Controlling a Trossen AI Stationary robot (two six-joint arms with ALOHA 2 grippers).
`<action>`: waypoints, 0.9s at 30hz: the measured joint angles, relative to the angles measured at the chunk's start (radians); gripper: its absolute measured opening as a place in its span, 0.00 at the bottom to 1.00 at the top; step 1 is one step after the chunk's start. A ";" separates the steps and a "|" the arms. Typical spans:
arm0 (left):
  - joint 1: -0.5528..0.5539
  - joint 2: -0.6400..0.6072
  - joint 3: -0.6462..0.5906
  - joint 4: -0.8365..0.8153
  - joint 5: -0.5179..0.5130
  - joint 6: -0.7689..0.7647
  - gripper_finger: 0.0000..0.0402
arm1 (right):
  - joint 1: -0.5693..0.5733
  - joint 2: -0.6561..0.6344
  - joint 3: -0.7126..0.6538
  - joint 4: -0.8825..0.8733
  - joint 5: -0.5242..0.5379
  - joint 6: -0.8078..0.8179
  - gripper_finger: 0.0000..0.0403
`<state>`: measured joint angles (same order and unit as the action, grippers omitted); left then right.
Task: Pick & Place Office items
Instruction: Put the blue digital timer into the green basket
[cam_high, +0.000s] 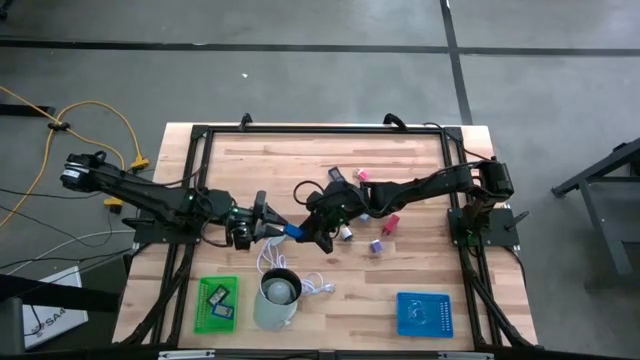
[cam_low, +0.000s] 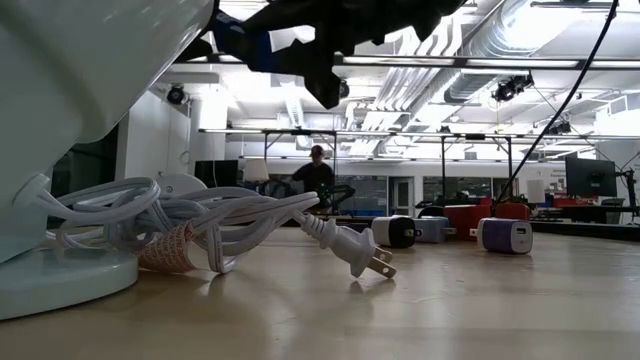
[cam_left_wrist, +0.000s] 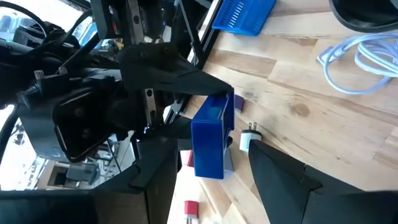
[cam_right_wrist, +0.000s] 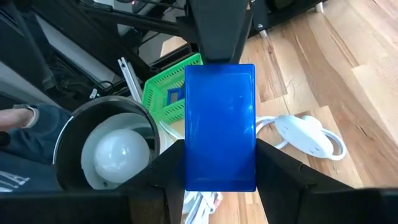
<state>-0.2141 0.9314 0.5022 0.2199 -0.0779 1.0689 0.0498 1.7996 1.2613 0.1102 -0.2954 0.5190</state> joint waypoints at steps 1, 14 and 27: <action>0.000 0.000 0.000 0.000 0.009 0.004 0.48 | 0.000 0.000 0.000 0.001 -0.002 0.000 0.37; 0.000 0.000 0.000 -0.001 0.082 -0.022 0.41 | 0.017 0.000 0.000 0.004 -0.025 0.008 0.37; 0.001 0.009 0.000 0.053 0.177 -0.076 0.41 | 0.023 0.000 0.000 0.021 -0.018 0.009 0.37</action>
<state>-0.2134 0.9406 0.5022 0.2733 0.0994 0.9931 0.0724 1.7996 1.2613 0.1314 -0.3136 0.5278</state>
